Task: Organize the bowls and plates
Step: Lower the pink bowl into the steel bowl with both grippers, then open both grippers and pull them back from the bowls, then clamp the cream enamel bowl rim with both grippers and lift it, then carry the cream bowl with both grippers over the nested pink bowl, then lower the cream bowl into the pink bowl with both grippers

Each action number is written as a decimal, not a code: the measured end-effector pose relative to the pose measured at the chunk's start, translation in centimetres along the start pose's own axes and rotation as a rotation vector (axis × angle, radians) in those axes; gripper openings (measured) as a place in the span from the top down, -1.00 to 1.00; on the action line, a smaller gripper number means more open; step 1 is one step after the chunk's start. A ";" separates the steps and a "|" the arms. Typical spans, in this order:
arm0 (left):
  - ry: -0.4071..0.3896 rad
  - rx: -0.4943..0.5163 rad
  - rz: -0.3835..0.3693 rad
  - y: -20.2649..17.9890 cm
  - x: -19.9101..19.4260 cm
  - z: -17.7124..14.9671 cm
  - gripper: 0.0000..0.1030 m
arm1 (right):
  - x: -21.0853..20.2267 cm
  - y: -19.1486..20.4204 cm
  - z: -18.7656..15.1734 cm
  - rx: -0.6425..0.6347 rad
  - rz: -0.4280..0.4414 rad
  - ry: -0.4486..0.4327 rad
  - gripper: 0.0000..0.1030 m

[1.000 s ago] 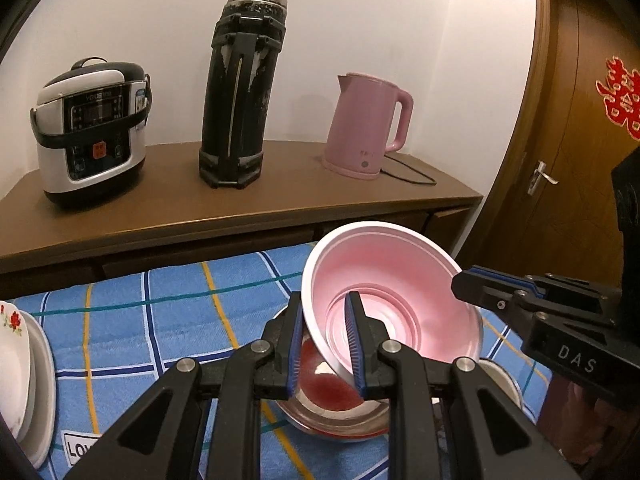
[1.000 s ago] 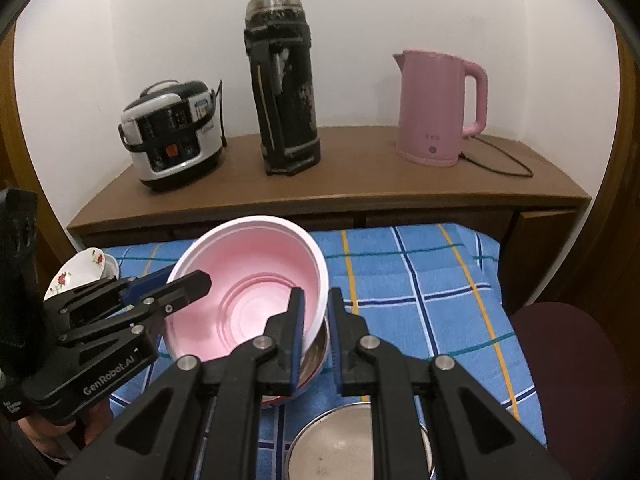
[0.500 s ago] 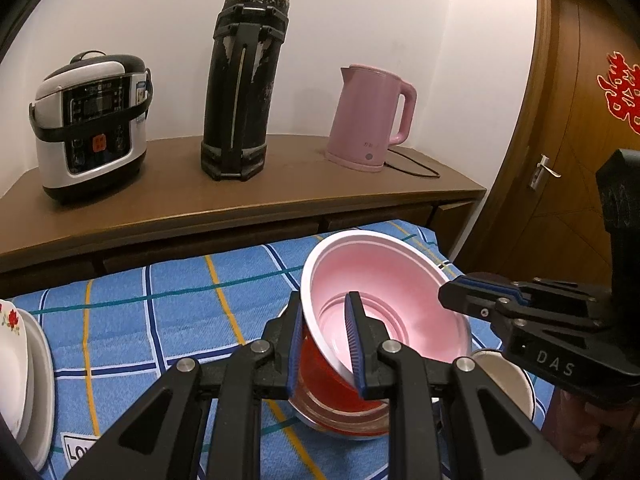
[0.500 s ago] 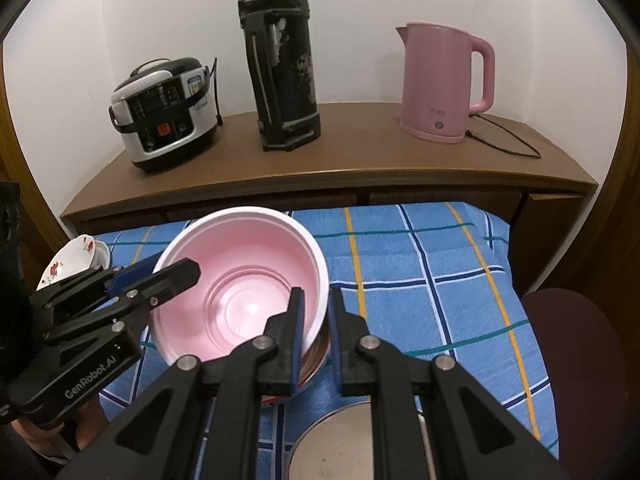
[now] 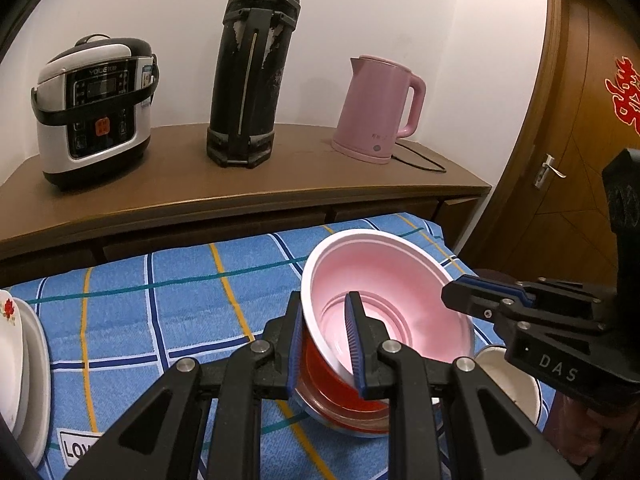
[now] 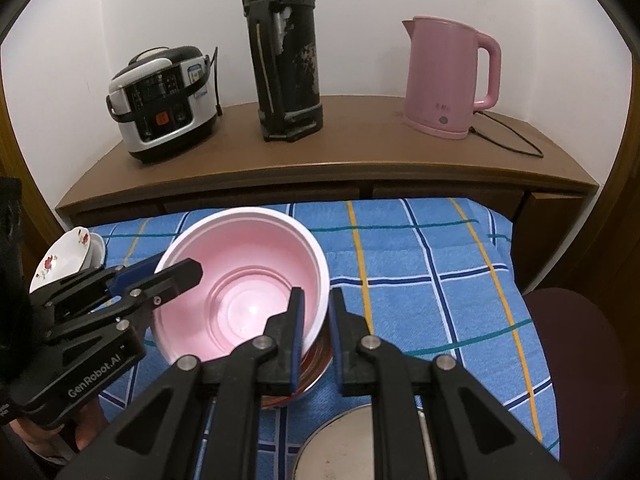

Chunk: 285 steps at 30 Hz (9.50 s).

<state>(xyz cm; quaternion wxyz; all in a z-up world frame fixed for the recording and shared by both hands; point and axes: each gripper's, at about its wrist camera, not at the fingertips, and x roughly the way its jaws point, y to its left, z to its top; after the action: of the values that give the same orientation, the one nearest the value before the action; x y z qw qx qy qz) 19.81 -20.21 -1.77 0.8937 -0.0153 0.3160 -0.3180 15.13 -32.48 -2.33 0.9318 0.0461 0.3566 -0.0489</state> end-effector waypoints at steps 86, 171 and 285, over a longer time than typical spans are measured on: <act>0.100 0.035 0.016 0.4 2.4 -0.9 0.57 | 2.4 -0.3 -1.4 -0.002 0.011 0.078 0.73; 0.214 0.036 -0.049 -12.3 0.4 -6.7 0.37 | -4.7 -10.0 -10.9 0.112 0.055 0.026 0.83; 0.015 0.002 0.015 -0.1 -0.3 0.3 0.37 | -1.5 0.1 -0.6 0.005 0.079 -0.072 0.80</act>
<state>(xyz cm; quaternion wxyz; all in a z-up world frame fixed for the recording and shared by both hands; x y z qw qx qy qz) 19.72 -20.19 -1.32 0.8937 -0.0096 0.3222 -0.3121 13.59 -32.25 -1.78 0.9451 0.0609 0.3207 -0.0144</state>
